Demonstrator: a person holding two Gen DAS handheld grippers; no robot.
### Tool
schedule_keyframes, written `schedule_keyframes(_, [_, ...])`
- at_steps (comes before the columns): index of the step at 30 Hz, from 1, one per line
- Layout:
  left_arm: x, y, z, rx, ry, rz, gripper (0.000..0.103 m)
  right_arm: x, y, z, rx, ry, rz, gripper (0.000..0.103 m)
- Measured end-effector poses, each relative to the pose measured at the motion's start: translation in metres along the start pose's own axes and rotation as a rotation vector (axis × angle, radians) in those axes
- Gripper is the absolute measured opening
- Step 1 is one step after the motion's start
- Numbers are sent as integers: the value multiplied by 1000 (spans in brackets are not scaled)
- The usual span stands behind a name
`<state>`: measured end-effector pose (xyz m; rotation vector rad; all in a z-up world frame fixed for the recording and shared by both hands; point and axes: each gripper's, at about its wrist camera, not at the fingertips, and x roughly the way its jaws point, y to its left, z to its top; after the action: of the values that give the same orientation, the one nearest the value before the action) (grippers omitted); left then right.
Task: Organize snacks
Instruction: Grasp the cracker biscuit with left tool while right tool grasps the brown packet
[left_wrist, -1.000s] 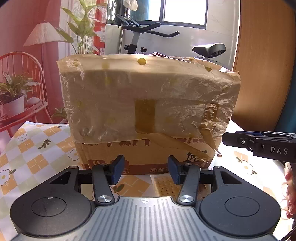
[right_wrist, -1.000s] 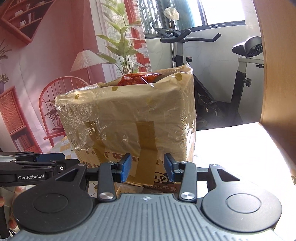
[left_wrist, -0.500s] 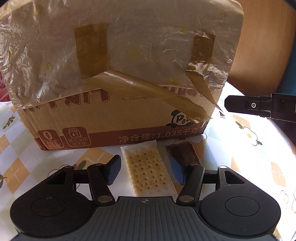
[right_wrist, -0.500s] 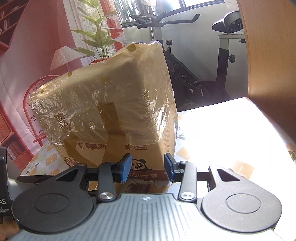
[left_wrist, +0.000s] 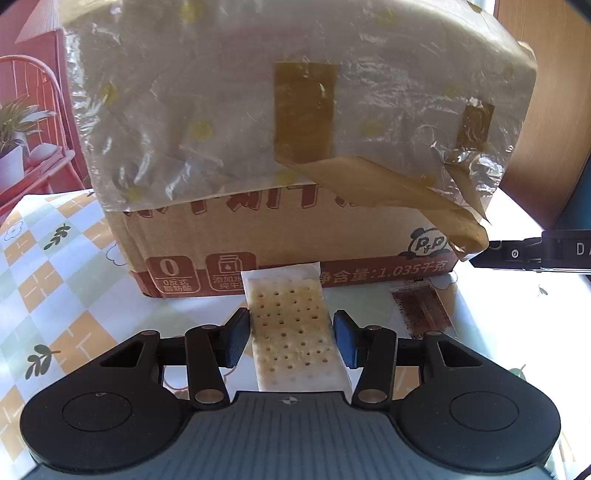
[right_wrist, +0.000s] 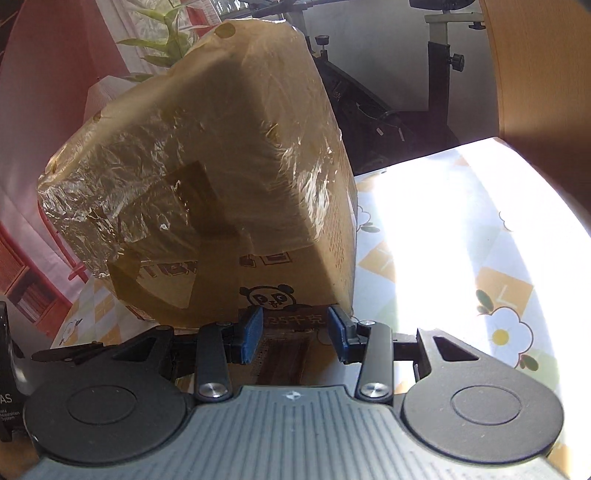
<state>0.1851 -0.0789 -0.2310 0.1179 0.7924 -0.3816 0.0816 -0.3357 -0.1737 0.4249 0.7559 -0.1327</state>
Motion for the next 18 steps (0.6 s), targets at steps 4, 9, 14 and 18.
schedule_keyframes(4, [-26,34,10,-60,-23,5,52,9,7,-1,65,44,6,43])
schedule_keyframes(9, [-70,86,25,-89,-76,50,52,15,24,-8,97,72,-14,43])
schedule_keyframes(14, [-100,125,36,-114,-134,120,52,26,37,-17,53,85,-107,47])
schedule_keyframes(18, [-99,133,44,-130,-164,163,52,43,43,-27,-50,83,-220,62])
